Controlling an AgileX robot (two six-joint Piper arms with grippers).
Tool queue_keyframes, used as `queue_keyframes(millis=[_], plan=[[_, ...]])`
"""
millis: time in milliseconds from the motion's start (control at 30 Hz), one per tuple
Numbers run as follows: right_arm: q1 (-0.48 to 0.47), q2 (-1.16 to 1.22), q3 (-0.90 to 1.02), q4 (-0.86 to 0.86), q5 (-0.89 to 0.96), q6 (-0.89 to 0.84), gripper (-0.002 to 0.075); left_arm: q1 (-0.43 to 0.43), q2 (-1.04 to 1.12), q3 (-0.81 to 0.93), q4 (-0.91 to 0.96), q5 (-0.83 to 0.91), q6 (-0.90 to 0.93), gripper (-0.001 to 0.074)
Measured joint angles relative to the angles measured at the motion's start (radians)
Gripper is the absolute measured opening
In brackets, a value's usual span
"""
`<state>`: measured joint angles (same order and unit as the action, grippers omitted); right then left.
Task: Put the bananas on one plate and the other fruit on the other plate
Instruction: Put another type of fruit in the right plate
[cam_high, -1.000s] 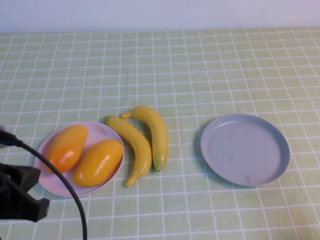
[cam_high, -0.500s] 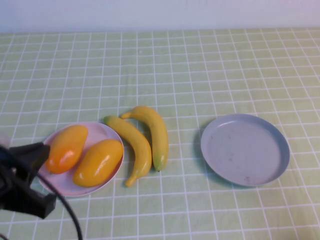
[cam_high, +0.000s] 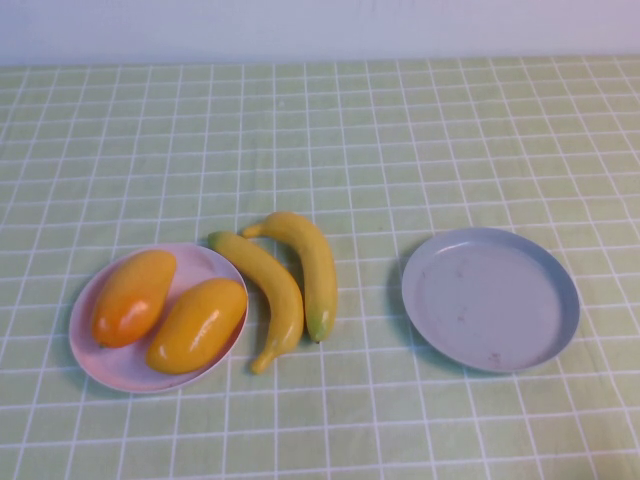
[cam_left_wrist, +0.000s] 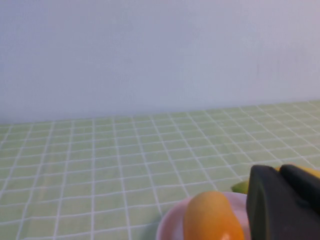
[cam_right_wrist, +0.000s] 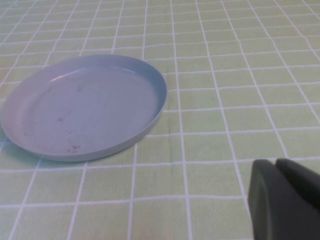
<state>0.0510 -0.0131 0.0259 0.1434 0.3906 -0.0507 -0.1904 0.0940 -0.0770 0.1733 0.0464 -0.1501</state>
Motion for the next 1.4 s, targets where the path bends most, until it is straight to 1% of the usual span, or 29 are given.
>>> queue_keyframes(millis=[133, 233, 333, 467, 567, 1400], plan=[[0.0, 0.0, 0.0, 0.0, 0.0, 0.0, -0.0016, 0.112, -0.095, 0.083, -0.059, -0.017, 0.0, 0.0004], [0.0, 0.0, 0.0, 0.002, 0.0, 0.0, -0.0016, 0.142, -0.102, 0.101, -0.073, 0.002, 0.0, 0.0004], [0.0, 0.0, 0.0, 0.002, 0.0, 0.0, -0.0016, 0.142, -0.102, 0.101, -0.075, 0.077, 0.0, 0.0004], [0.0, 0.0, 0.0, 0.002, 0.0, 0.0, -0.0016, 0.139, -0.104, 0.103, -0.075, 0.238, 0.0, 0.0004], [0.0, 0.0, 0.0, 0.002, 0.0, 0.0, -0.0016, 0.139, -0.104, 0.103, -0.065, 0.32, 0.004, 0.0004], [0.0, 0.0, 0.0, 0.002, 0.0, 0.0, -0.0016, 0.137, -0.106, 0.103, -0.058, 0.331, 0.012, 0.0004]])
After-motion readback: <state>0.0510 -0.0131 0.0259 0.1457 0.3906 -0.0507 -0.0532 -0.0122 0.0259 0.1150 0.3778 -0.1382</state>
